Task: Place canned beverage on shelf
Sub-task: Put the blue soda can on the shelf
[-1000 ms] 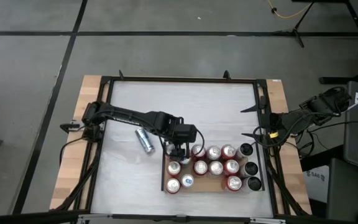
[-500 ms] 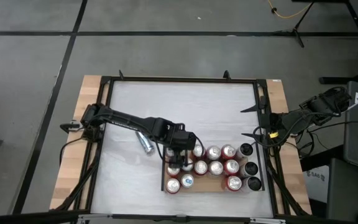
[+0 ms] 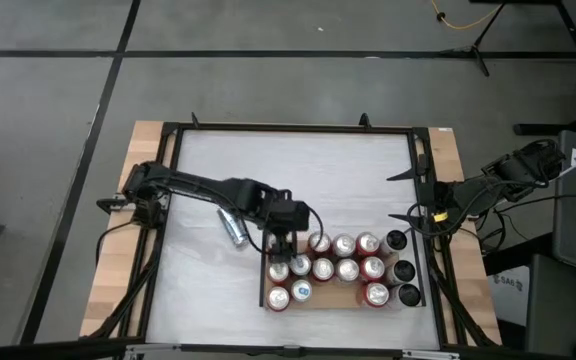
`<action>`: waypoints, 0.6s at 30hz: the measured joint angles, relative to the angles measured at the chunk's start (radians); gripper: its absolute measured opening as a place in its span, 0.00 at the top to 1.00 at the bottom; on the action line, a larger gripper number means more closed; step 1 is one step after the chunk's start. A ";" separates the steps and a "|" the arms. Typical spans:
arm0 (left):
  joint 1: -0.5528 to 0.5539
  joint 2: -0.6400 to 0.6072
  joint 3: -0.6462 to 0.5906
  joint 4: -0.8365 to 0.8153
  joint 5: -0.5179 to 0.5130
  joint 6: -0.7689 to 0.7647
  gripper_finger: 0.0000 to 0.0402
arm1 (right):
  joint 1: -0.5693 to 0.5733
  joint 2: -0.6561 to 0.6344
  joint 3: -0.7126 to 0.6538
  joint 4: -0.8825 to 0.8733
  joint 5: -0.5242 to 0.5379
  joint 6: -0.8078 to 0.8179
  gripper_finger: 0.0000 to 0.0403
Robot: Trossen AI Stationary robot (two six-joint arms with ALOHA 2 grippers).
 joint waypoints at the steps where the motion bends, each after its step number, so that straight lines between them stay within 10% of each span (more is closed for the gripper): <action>1: 0.005 -0.014 0.000 -0.010 0.000 -0.001 0.20 | 0.000 0.000 0.000 0.000 0.000 0.000 0.04; 18: 0.070 -0.238 -0.026 -0.467 -0.067 -0.592 0.20 | 0.000 0.000 0.000 0.000 0.000 0.000 0.04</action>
